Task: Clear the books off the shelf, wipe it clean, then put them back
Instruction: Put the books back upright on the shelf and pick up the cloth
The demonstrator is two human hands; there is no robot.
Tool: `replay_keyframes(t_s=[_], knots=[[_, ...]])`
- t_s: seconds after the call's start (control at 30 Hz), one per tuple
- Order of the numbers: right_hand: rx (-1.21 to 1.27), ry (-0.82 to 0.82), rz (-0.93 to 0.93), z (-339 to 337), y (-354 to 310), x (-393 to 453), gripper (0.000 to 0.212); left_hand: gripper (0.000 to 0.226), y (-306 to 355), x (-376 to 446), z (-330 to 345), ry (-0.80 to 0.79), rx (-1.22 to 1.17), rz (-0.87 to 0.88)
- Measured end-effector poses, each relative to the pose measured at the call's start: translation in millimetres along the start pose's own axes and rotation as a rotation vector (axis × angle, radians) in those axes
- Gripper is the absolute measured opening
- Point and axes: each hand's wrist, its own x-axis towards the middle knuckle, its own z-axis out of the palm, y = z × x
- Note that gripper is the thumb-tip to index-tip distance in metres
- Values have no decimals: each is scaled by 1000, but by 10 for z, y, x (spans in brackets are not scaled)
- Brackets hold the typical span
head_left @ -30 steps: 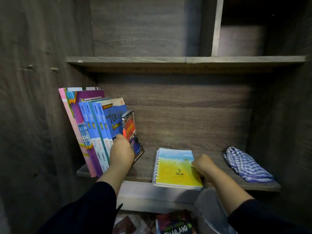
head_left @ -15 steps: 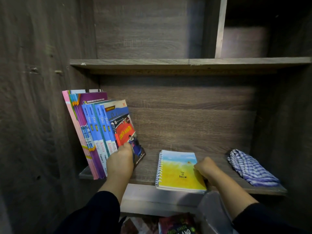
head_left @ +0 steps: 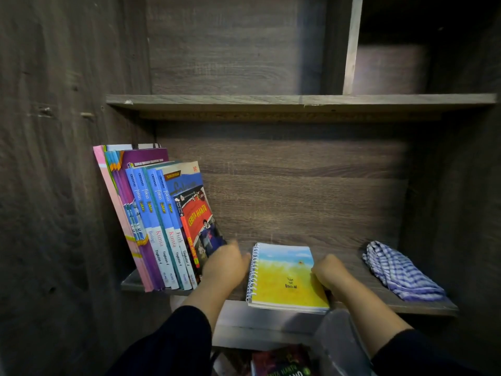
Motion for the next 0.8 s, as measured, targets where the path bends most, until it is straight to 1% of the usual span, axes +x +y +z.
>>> replay_keyframes(t_s=[0.03, 0.1, 0.17, 0.3, 0.33, 0.4, 0.43, 0.5, 0.57, 0.6, 0.63, 0.67, 0.7, 0.77, 0.8], knots=[[-7, 0, -5, -4, -8, -7, 7, 39, 70, 12, 45, -103, -63, -64], [-6, 12, -5, 5, 1, 4, 9, 36, 150, 23, 150, -233, -142, -123], [9, 23, -2, 16, 22, 21, 9, 26, 184, 52, 212, -260, -197, -169], [7, 45, -6, -7, 73, 32, 12, 28, 215, 120, 251, -283, -304, -220], [2, 55, -14, -15, 86, 43, 14, 29, 206, 140, 250, -300, -374, -236], [-3, 59, -18, -43, 91, 38, 16, 30, 193, 154, 225, -331, -590, -260], [2, 52, -7, -57, 74, 6, 14, 25, 199, 137, 185, -346, -666, -271], [31, 47, -8, -52, 91, 11, 17, 16, 209, 136, 128, -367, -761, -325], [46, 54, -3, -52, 87, 6, 18, 15, 224, 162, 95, -431, -869, -394], [37, 63, -23, -51, 102, 24, 16, 15, 233, 166, 88, -486, -894, -414], [42, 64, -6, -66, 89, -10, 14, 15, 243, 145, 80, -551, -883, -426], [32, 60, -12, -73, 101, 5, 14, 15, 244, 137, 94, -591, -858, -426], [50, 48, -14, -91, 85, -21, 16, 15, 242, 122, 103, -598, -826, -414], [45, 8, -6, -107, 89, -40, 22, 8, 240, 111, 79, -527, -780, -354], [72, -36, -4, -111, 69, -40, 24, 10, 223, 131, 61, -470, -745, -318]])
